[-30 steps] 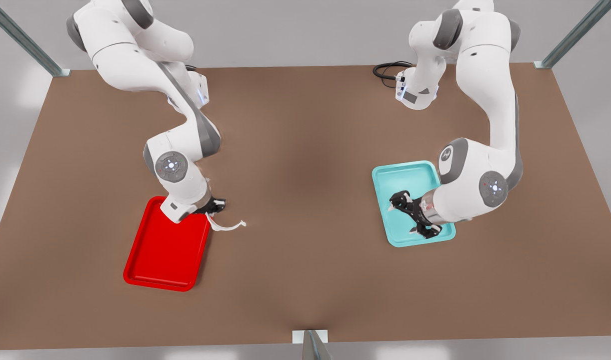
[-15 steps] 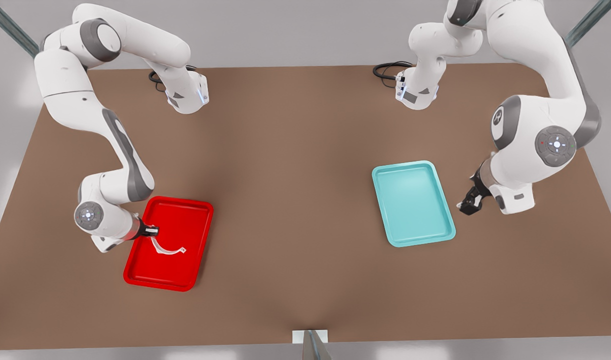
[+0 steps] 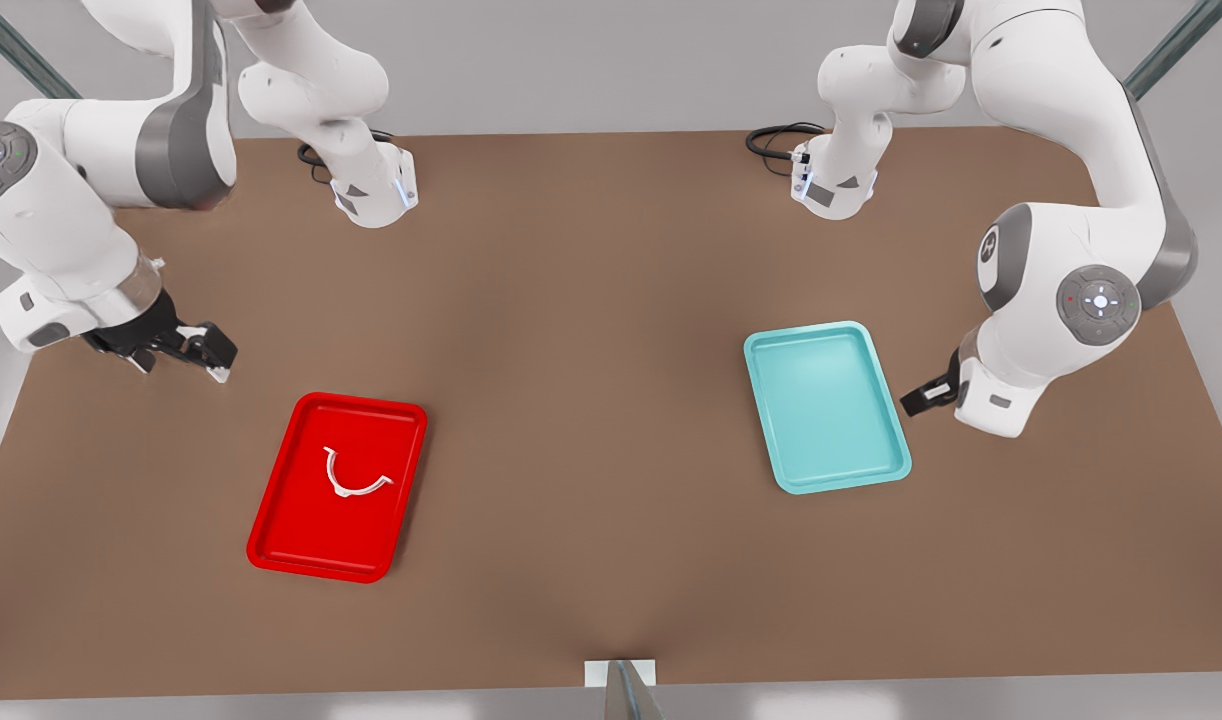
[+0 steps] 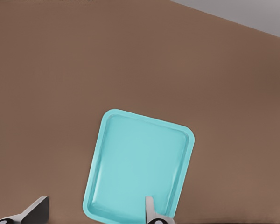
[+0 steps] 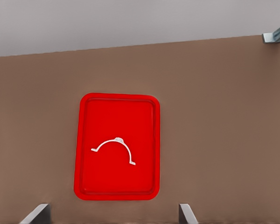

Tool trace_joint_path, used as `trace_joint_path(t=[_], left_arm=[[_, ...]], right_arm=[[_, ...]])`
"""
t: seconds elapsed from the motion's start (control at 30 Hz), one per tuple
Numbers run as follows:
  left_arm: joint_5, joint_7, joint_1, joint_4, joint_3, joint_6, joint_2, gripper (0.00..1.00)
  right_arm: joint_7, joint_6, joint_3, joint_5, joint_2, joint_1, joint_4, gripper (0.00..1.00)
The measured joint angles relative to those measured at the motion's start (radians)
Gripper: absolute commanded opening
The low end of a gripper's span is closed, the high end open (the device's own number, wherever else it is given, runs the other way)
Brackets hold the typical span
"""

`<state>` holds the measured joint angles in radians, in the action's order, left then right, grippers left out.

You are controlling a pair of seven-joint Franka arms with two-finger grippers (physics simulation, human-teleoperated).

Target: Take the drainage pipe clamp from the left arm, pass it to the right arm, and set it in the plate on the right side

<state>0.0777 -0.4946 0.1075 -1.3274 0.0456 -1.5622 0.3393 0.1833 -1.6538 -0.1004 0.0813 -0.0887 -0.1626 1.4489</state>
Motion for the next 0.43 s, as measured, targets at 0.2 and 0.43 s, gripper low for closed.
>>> trace_joint_path(t=[0.2, 0.43], left_arm=[[0.003, 0.125, 0.000, 0.000, 0.002, 0.000, -0.002, 1.00], [0.004, 0.228, -0.001, 0.000, 0.000, 0.000, 0.004, 1.00]], right_arm=[[-0.046, 0.047, 0.048, -0.044, 0.019, -0.036, 0.067, 1.00], [-0.083, 0.062, 0.052, -0.053, -0.009, -0.049, 0.031, 1.00]])
